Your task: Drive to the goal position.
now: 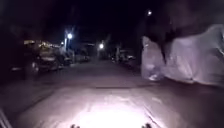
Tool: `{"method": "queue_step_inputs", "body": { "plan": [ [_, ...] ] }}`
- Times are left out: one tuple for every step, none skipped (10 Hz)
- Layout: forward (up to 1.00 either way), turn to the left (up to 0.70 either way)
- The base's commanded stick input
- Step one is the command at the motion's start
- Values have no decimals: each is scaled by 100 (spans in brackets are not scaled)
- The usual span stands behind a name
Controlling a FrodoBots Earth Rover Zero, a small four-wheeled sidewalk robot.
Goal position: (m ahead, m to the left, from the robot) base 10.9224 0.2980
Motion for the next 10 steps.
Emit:
{"method": "queue_step_inputs", "body": {
  "plan": [
    [85,0],
    [85,0],
    [85,0],
    [85,0],
    [85,0],
    [85,0],
    [85,0],
    [85,0],
    [85,0],
    [85,0]
  ]
}}
